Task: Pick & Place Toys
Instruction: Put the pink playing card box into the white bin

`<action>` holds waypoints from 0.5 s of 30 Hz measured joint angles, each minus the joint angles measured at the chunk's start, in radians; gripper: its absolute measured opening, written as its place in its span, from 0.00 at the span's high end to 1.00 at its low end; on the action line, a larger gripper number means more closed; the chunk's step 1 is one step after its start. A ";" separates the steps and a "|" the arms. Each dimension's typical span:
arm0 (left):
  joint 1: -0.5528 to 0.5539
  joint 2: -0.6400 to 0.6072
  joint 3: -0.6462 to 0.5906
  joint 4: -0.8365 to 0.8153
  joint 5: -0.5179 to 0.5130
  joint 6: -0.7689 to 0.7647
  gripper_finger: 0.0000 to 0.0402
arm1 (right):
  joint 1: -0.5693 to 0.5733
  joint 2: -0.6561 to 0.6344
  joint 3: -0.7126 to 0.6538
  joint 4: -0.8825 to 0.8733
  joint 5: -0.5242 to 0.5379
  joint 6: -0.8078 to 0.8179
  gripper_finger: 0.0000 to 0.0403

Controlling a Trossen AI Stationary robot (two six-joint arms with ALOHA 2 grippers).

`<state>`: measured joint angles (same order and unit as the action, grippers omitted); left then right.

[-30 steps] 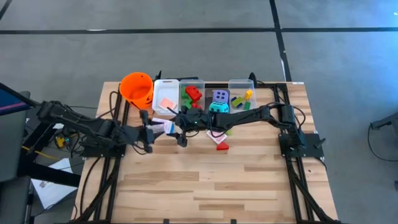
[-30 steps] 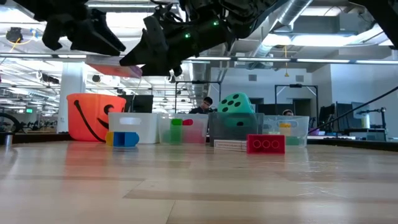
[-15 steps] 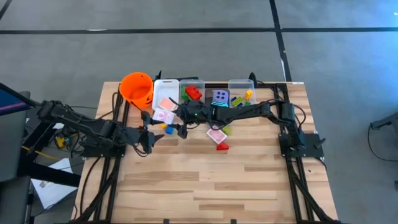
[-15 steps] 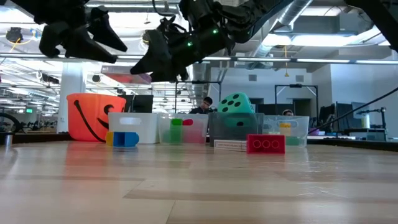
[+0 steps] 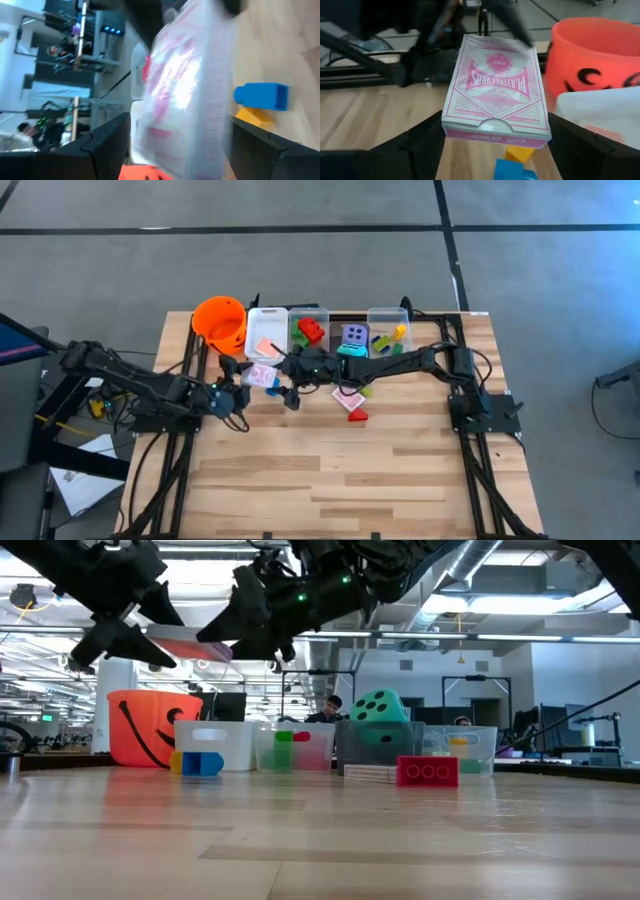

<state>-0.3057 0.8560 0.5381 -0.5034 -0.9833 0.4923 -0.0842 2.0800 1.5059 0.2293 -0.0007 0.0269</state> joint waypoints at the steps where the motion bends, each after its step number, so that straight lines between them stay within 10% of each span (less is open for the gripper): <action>1: 0.000 0.007 0.000 -0.001 -0.007 0.000 0.29 | 0.003 0.000 0.004 -0.009 0.000 0.000 0.26; 15: 0.001 0.056 -0.001 0.014 -0.105 -0.006 0.86 | 0.019 -0.003 0.042 -0.011 0.001 0.048 0.17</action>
<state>-0.3042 0.9118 0.5374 -0.4893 -1.0879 0.4862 -0.0648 2.0772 1.5475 0.2180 0.0007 0.0750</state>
